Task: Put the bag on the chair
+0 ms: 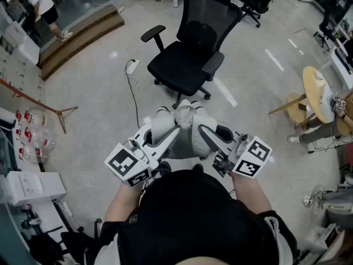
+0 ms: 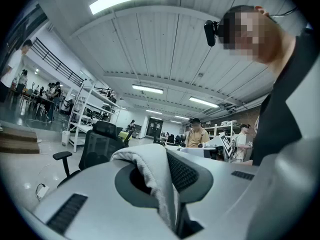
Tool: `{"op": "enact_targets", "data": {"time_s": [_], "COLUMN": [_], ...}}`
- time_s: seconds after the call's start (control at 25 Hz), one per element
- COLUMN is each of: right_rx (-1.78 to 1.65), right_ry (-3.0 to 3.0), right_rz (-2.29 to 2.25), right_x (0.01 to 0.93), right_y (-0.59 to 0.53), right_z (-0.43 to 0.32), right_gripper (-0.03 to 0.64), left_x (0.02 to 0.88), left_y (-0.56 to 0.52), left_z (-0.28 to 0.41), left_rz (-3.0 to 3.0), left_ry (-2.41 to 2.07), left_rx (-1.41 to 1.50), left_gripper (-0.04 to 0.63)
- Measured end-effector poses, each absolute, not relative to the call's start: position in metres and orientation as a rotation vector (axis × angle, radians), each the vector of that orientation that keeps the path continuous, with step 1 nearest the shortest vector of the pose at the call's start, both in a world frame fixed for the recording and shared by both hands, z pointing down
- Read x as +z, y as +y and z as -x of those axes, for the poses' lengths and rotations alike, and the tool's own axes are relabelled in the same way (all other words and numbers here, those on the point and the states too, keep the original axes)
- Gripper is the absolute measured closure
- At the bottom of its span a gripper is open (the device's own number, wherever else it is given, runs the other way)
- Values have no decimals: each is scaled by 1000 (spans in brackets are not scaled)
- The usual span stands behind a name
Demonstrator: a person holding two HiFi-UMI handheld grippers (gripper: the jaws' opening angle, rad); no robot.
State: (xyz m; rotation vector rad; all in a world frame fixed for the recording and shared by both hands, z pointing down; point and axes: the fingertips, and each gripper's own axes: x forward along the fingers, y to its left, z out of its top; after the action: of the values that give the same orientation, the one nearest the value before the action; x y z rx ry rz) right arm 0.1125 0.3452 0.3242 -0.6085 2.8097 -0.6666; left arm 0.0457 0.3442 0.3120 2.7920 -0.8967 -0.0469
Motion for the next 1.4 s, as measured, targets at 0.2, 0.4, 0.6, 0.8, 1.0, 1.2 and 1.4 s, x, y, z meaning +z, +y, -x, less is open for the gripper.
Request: {"op": "enact_targets", "data": {"time_s": [0.2,0.4,0.6,0.8,1.0,1.2,1.4], "right_rx": [-670,-682,-710,-723,-716,-712,-694], "right_ry": [2801,2798,2792,2786,2780,2772,2778], "right_rz": [616,625,618,581,552,522,472], "right_x": [323,326,332,330,326,323,319], "right_y": [348,348,350,352,356,360,368], "right_z": [-114,-121,-128,-138,-154,-179,-205], "right_gripper": [551,551,551,549,549,549,549], "left_x": [310,315,321,321,316,311,307], "left_y": [347,347,348,349,354,360,367], "left_z": [-47,-53,-61,-70,-86,-111,-136], "left_rz": [-2793,-2779,-2757,-2755,-2772,-2783,-2777], "left_ry": [-890,-878,-866,-873,-893,-917,-962], "left_rx": [-48,-41,-39,-39,-39,-31,-40], "left_gripper": [538,538,538,538,538,538,538]}}
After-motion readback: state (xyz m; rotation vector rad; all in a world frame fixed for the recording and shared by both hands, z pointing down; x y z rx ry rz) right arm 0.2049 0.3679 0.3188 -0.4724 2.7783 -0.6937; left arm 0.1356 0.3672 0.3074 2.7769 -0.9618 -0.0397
